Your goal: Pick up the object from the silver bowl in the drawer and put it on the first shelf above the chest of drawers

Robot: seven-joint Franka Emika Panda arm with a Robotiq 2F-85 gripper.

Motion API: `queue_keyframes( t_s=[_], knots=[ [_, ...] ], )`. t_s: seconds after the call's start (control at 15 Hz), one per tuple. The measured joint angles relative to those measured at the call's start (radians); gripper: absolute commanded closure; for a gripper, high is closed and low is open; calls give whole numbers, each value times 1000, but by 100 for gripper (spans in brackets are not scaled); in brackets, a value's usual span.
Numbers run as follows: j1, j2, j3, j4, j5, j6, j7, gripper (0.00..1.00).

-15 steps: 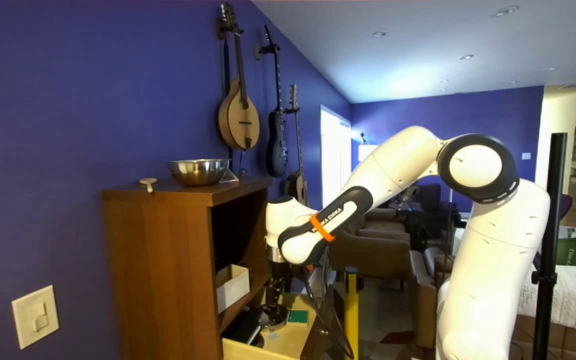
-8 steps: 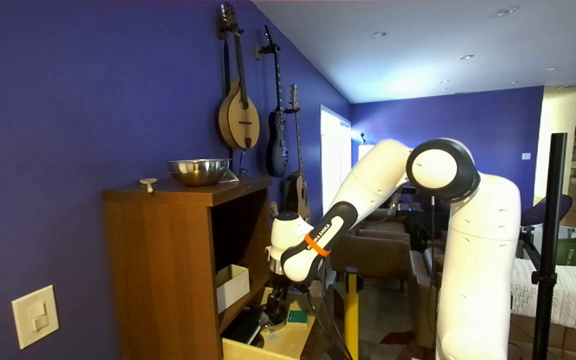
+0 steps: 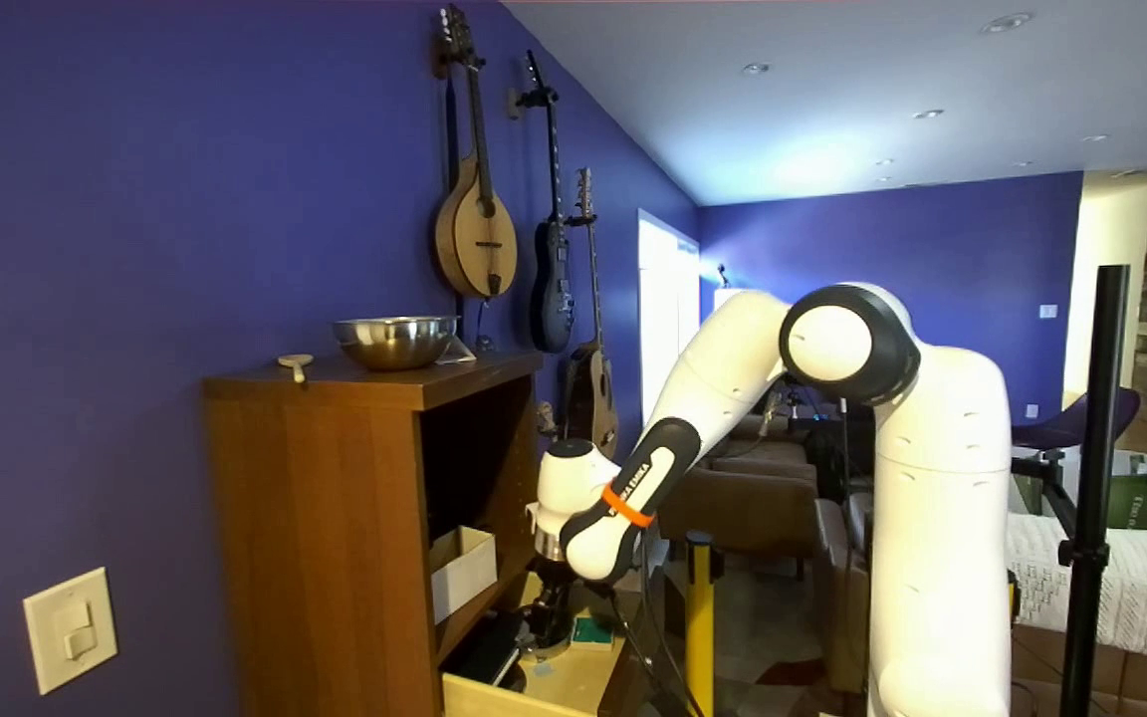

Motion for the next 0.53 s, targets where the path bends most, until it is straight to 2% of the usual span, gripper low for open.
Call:
queue_keyframes(
  t_s=[0.27, 0.53],
  knots=[
    [-3, 73, -18, 52, -4, 64, 14, 0],
    [20, 137, -17, 112, -16, 65, 70, 0]
  ],
)
